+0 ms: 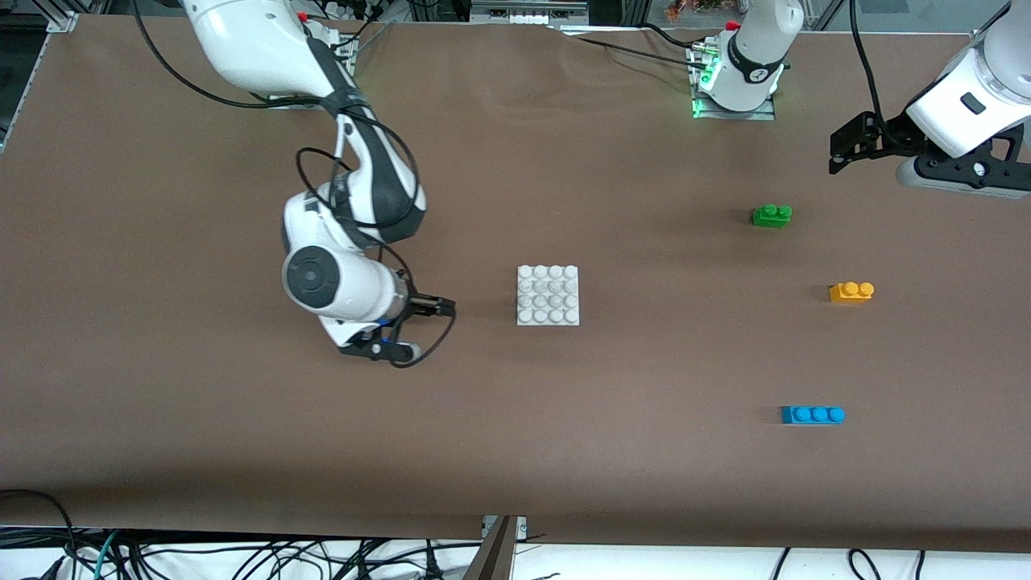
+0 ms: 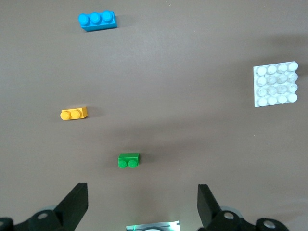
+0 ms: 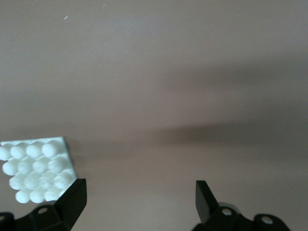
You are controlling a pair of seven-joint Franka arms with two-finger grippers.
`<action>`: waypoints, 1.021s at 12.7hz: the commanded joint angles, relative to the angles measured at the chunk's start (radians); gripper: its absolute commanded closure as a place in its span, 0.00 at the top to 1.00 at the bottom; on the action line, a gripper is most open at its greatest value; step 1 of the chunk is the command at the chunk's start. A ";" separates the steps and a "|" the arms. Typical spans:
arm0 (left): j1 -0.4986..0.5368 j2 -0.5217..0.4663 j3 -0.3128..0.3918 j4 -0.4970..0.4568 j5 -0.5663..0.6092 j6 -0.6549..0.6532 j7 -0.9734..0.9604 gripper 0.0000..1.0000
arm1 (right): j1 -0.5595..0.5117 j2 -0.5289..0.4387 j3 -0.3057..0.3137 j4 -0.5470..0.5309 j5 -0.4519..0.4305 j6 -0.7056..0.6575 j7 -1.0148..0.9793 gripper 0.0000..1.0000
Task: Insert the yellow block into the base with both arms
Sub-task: 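Open the right gripper and draw it back from the base plate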
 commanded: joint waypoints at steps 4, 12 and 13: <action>0.002 0.011 -0.003 0.033 -0.018 -0.025 -0.007 1.00 | -0.023 -0.079 -0.150 -0.070 -0.007 -0.168 -0.191 1.00; 0.002 0.011 -0.001 0.033 -0.018 -0.025 -0.007 1.00 | -0.364 -0.402 0.018 -0.228 -0.320 -0.179 -0.305 1.00; 0.002 0.011 -0.001 0.033 -0.018 -0.025 -0.007 1.00 | -0.382 -0.450 0.023 -0.255 -0.320 -0.144 -0.307 1.00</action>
